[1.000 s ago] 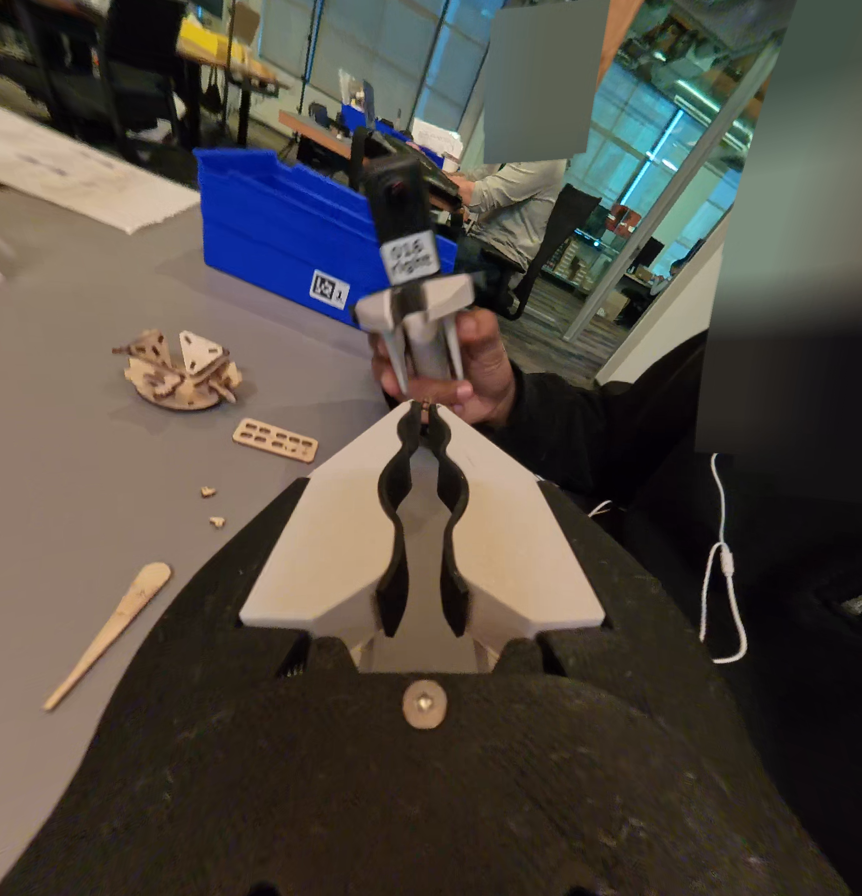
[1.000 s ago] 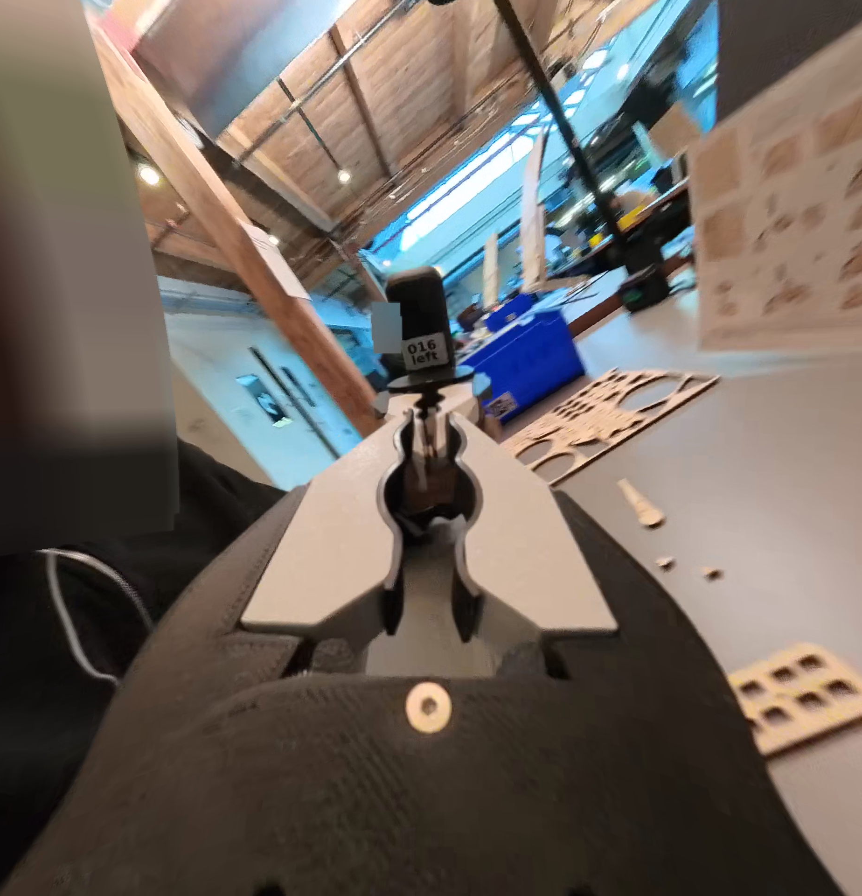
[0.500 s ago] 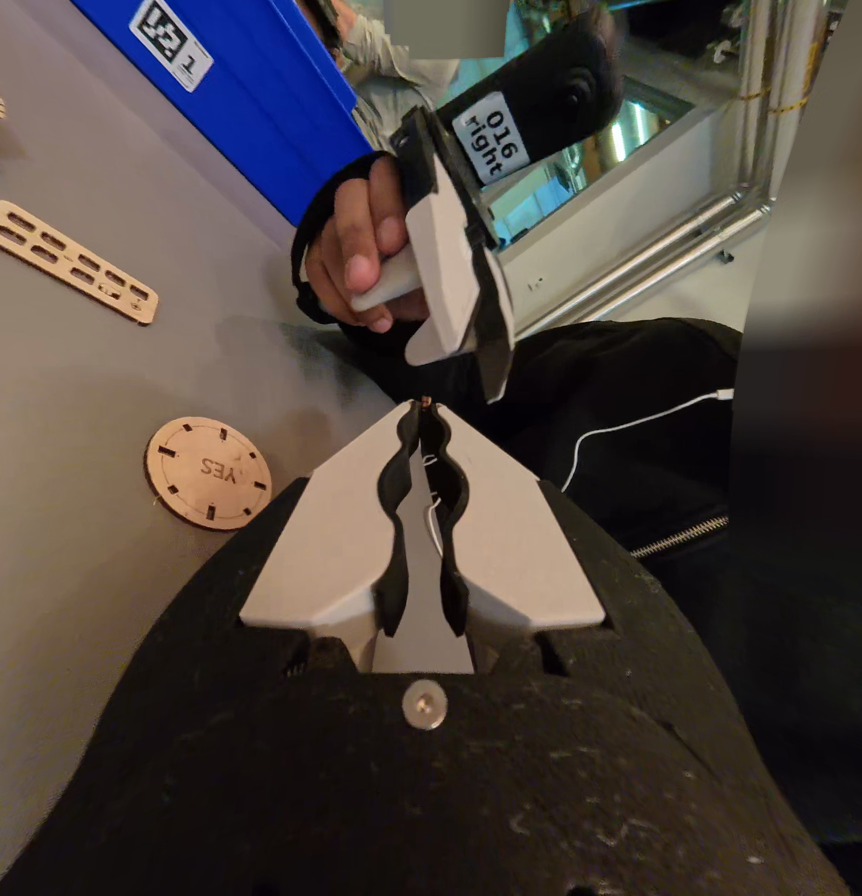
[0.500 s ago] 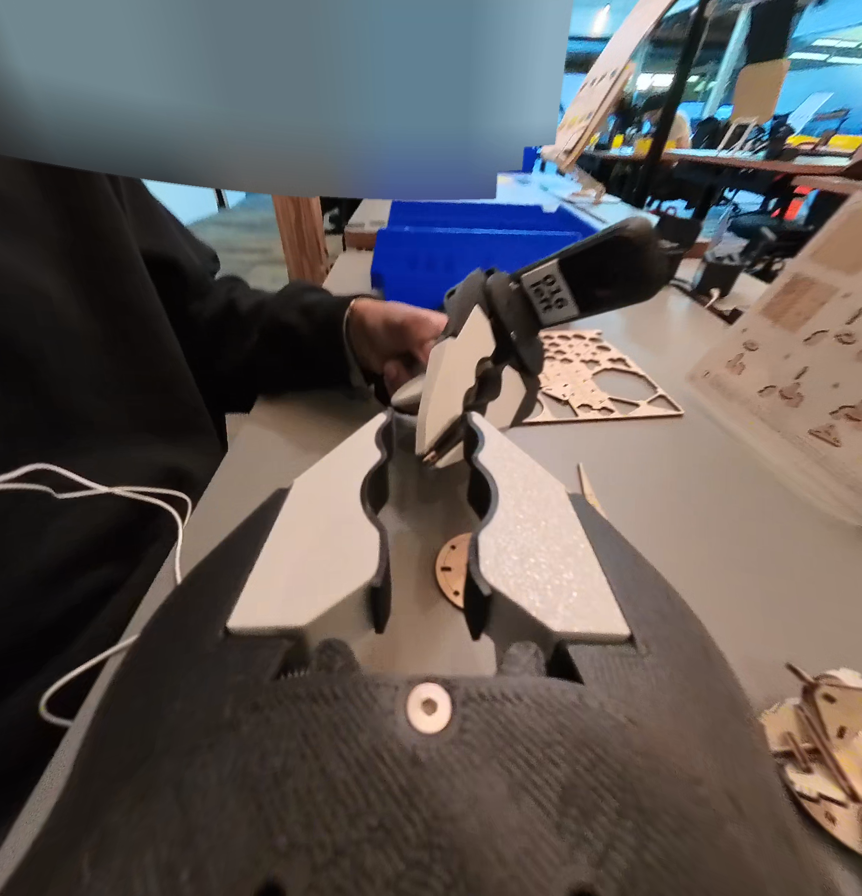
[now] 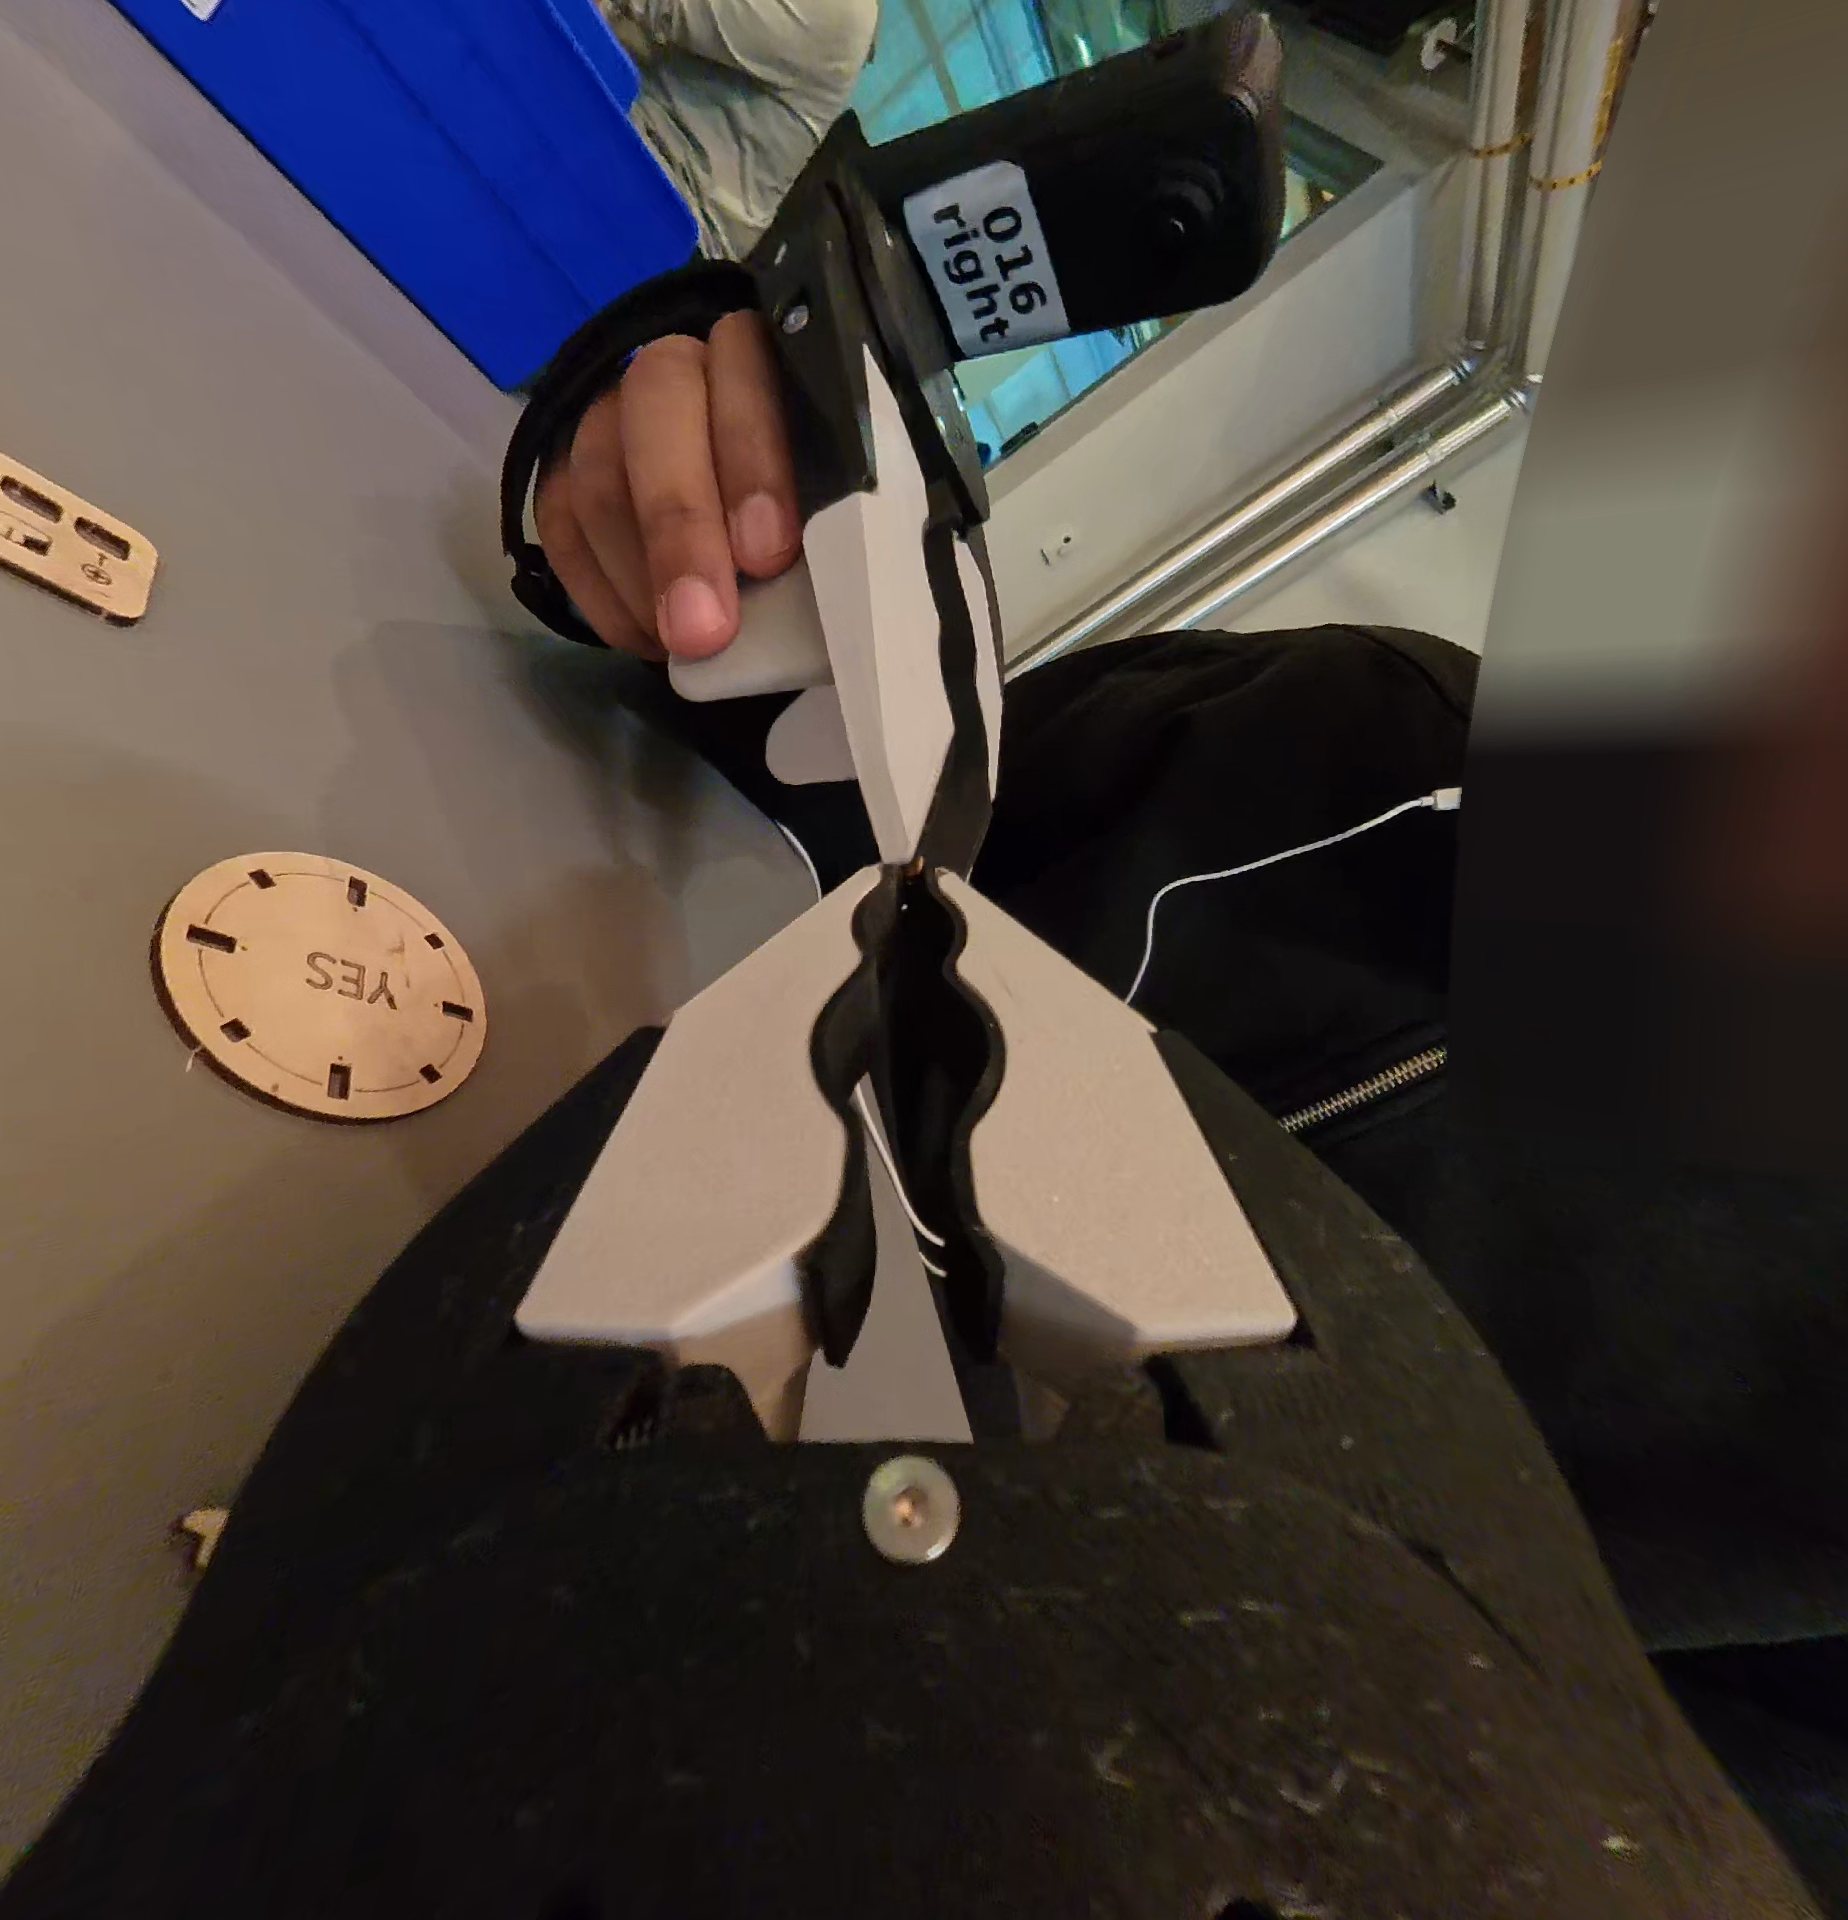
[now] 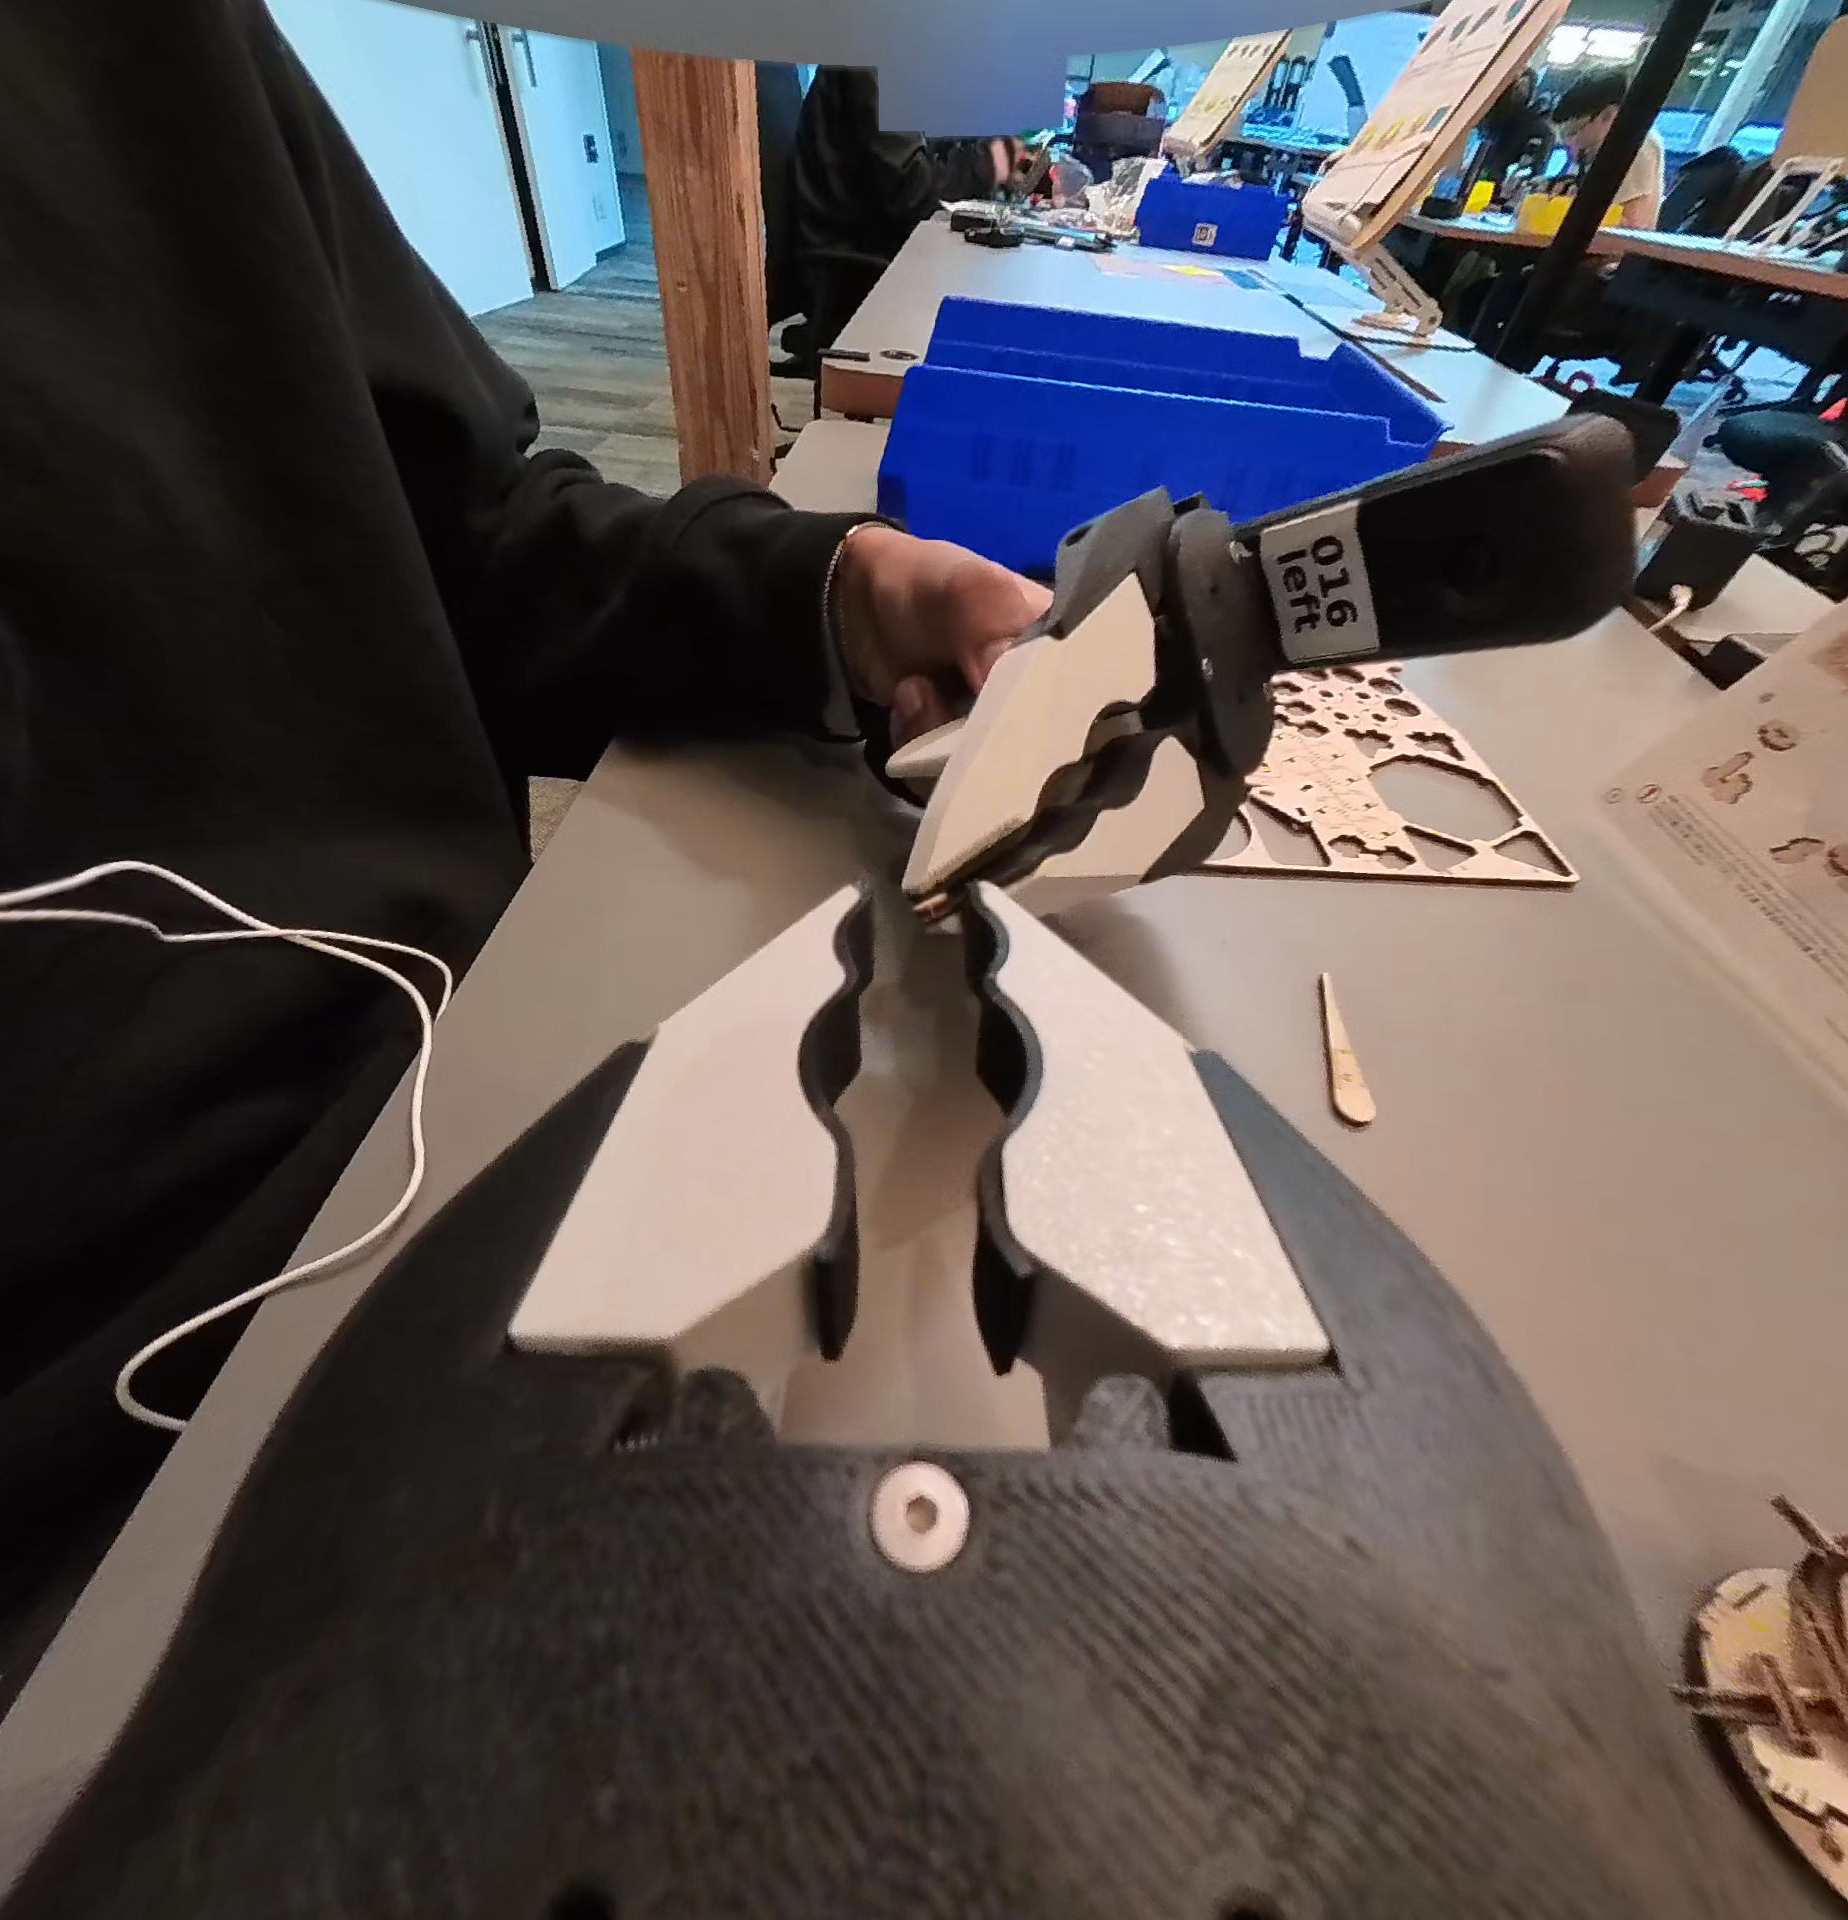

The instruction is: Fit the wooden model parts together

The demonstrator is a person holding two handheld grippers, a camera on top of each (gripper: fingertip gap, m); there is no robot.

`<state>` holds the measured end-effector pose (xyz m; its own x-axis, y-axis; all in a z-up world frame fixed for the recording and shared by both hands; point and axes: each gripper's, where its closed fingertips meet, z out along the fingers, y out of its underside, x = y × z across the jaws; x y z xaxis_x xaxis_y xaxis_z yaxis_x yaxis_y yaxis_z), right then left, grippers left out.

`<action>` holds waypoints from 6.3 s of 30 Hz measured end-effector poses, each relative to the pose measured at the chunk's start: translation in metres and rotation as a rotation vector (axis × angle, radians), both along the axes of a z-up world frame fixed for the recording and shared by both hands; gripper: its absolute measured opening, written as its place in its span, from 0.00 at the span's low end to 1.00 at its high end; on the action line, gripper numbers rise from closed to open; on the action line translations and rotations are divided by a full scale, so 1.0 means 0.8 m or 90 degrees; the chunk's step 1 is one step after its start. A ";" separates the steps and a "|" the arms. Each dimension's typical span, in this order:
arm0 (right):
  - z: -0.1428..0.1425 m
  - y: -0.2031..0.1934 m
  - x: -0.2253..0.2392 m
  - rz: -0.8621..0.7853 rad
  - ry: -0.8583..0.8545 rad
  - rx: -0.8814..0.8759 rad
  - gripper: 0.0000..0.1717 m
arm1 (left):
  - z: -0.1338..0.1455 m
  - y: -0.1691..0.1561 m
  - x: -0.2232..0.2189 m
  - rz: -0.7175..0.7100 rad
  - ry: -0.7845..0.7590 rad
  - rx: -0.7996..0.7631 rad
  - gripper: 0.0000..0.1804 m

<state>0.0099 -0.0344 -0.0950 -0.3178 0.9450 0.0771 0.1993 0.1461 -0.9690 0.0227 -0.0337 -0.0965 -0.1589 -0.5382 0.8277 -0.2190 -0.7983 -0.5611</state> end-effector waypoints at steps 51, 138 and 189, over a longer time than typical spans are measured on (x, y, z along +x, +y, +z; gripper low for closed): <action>-0.109 0.100 0.019 -0.237 -0.306 0.153 0.03 | -0.117 0.063 -0.001 0.190 0.527 0.461 0.36; -0.116 0.073 0.012 -0.145 -0.406 0.132 0.03 | -0.122 0.059 -0.016 0.157 0.546 0.507 0.30; -0.117 0.065 0.013 -0.096 -0.553 0.205 0.06 | -0.121 0.050 -0.009 0.140 0.534 0.503 0.29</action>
<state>0.0205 0.0178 -0.1890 -0.2633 0.9551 0.1356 0.8723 0.2957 -0.3894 0.0152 0.0062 -0.1935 0.4380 -0.8975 0.0525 -0.6566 -0.3592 -0.6632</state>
